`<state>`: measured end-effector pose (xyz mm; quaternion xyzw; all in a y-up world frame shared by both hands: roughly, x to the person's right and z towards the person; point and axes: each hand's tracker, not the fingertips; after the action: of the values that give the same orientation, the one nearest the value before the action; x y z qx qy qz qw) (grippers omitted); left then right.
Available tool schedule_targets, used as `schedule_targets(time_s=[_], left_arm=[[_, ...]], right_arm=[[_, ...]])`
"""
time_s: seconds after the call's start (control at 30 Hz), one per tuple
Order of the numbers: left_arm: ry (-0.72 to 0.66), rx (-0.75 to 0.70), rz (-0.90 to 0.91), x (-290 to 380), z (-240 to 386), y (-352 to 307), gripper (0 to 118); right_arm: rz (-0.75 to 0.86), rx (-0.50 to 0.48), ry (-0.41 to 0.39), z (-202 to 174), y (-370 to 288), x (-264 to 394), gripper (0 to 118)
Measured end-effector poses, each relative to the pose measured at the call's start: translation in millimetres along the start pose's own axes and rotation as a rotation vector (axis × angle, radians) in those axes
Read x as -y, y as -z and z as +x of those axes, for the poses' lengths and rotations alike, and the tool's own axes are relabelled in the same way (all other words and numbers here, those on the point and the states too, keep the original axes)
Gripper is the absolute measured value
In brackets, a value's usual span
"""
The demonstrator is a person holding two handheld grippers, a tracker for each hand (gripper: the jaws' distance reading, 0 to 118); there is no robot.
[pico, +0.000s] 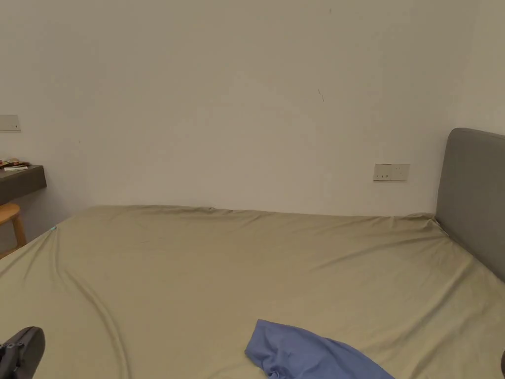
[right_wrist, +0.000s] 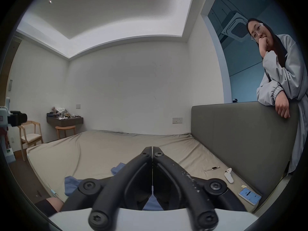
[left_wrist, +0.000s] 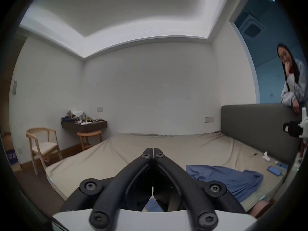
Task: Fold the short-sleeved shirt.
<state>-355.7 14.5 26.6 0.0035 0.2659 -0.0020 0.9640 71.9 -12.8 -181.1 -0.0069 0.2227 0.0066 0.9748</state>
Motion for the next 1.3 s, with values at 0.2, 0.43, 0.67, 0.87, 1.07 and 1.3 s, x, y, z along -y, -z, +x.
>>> schedule_targets(time_s=[0.2, 0.43, 0.67, 0.87, 1.07, 1.3], left_arm=[[0.013, 0.019, -0.042, 7.5, 7.9, 14.9, 0], [-0.041, 0.016, -0.335, 65.6, -2.5, 99.7, 0], [-0.092, 0.055, -0.602, 198.3, -19.4, 224.9, 112], [-0.095, 0.003, -0.821, 276.9, -29.7, 279.5, 114], [-0.041, -0.048, -0.891, 291.5, -18.6, 276.5, 96], [-0.144, 0.045, -0.939, 265.0, -18.4, 273.8, 4]], right_arm=[[0.011, -0.036, 0.015, -8.1, 12.5, -7.1, 3], [-0.01, -0.082, 0.034, -16.8, 30.4, 0.1, 3], [-0.072, -0.11, 0.026, -19.7, 52.9, 14.9, 3], [-0.12, -0.096, 0.016, -22.0, 76.4, 25.5, 3], [-0.165, -0.102, 0.023, -31.1, 90.2, 37.8, 3], [-0.179, -0.132, 0.068, -36.9, 87.6, 41.1, 3]])
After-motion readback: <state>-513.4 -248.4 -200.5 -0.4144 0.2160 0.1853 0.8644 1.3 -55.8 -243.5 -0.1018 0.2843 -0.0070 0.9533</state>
